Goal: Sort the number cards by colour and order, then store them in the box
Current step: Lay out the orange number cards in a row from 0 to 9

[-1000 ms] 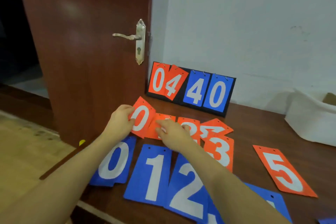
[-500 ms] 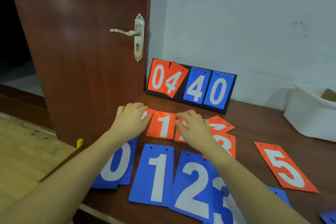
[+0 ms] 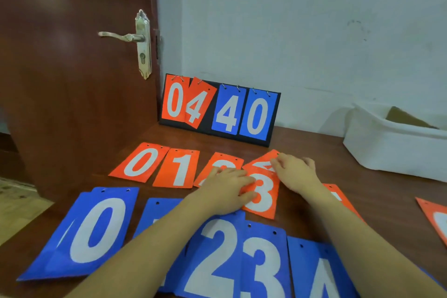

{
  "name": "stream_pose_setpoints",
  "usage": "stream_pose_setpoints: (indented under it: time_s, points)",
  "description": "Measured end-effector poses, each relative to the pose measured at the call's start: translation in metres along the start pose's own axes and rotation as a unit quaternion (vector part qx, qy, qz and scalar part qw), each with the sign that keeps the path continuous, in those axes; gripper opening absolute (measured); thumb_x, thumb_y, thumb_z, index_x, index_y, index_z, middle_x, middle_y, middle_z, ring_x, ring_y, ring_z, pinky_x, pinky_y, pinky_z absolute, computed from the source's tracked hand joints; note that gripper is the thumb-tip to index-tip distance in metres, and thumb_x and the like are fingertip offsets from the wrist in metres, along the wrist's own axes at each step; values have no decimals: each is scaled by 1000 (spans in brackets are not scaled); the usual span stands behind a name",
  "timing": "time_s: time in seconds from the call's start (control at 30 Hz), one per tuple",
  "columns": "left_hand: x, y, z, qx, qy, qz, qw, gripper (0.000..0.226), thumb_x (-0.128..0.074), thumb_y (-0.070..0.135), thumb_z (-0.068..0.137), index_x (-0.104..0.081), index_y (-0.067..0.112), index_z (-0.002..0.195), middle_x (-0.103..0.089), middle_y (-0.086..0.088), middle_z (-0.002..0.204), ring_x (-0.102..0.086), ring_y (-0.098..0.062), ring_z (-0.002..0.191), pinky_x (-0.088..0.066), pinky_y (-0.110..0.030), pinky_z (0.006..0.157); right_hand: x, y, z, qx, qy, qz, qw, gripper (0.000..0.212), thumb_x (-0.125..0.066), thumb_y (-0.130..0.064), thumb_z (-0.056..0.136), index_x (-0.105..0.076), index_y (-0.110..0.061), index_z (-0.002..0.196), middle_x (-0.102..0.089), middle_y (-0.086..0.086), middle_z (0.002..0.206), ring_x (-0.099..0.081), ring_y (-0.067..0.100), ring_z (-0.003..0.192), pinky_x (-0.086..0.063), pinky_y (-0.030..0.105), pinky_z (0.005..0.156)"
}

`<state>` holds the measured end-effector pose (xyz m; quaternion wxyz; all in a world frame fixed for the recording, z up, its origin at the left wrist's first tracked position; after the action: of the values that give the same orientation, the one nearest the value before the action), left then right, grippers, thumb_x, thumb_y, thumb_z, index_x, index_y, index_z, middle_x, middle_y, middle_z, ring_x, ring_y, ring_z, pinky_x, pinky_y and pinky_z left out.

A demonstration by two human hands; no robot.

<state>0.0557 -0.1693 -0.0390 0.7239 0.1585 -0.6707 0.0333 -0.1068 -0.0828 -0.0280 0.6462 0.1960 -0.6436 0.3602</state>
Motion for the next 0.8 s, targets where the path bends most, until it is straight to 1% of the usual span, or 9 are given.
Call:
stream_pose_setpoints:
  time_s: [0.1, 0.23, 0.3, 0.37, 0.47, 0.57, 0.63, 0.7, 0.8]
  points:
    - [2, -7, 8, 57, -4, -7, 998, 52, -36, 51, 93, -34, 30, 140, -28, 3, 151, -23, -18, 138, -12, -46, 112, 0, 16, 7, -19, 10, -25, 999, 35, -36, -45, 96, -52, -16, 109, -58, 2, 117, -55, 19, 110, -11, 47, 114]
    - [0, -11, 13, 101, 7, -16, 995, 51, -38, 50, 93, -34, 30, 139, -28, 2, 151, -24, -20, 138, -15, -48, 112, -4, 28, 14, -22, 11, -22, 999, 28, -37, -33, 97, -51, -24, 119, -52, 0, 126, -49, 20, 119, -6, 50, 113]
    - [-1, -12, 16, 112, 24, -5, 993, 48, -37, 46, 94, -35, 29, 138, -30, 2, 150, -25, -20, 138, -15, -47, 112, -4, 30, 12, -6, 8, -52, 999, 32, -35, -24, 97, -51, -32, 125, -47, -1, 135, -42, 21, 125, -12, 49, 110]
    - [0, -12, 18, 119, 30, 3, 992, 47, -36, 45, 95, -35, 27, 139, -30, 1, 150, -25, -20, 138, -14, -46, 112, -4, 28, 6, 28, -10, -67, 997, 41, -34, -16, 97, -49, -37, 128, -44, -1, 137, -42, 22, 123, -16, 47, 107]
    - [-2, -5, 19, 128, 33, -5, 991, 60, -36, 54, 91, -23, 27, 143, -15, -2, 155, -15, -24, 141, -9, -47, 113, 3, 25, -14, 67, -37, -33, 997, 45, -29, -12, 98, -48, -39, 128, -47, -5, 135, -45, 16, 120, -13, 43, 107]
    - [-2, 13, 15, 98, 39, -18, 994, 67, -35, 60, 88, -10, 34, 145, -3, 1, 157, -7, -25, 143, -5, -49, 113, 25, 31, -42, 72, -25, 35, 996, 49, -31, -7, 95, -51, -38, 127, -46, -11, 138, -42, 13, 126, -12, 40, 107]
    - [0, 31, 11, 61, 34, -10, 998, 62, -33, 60, 89, -15, 36, 144, -7, 3, 156, -7, -24, 143, -4, -50, 113, 40, 44, -61, 51, -13, 60, 997, 46, -33, -7, 94, -54, -34, 125, -47, -10, 138, -41, 14, 129, -15, 41, 109]
    - [-1, 52, 8, 29, 19, -7, 999, 57, -31, 58, 91, -21, 35, 143, -13, 4, 155, -10, -22, 142, -5, -48, 113, 47, 58, -80, 25, -20, 40, 999, 41, -36, -9, 94, -56, -32, 121, -48, -8, 138, -45, 15, 125, -21, 41, 109]
    - [-10, 78, 8, 10, -1, -7, 1000, 56, -29, 55, 93, -22, 32, 143, -17, 2, 155, -12, -22, 142, -6, -48, 113, 40, 74, -109, 6, -58, -12, 998, 32, -33, -30, 99, -53, -34, 124, -48, -6, 137, -45, 16, 125, -21, 40, 107]
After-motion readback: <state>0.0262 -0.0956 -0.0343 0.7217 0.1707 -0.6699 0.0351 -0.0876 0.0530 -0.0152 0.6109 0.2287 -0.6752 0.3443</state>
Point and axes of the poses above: each hand's wrist, its own z-axis towards the middle knuckle, its own x-axis out of the back of the hand, y = z × x, the point moved 3 cm from there along z, towards the middle knuckle
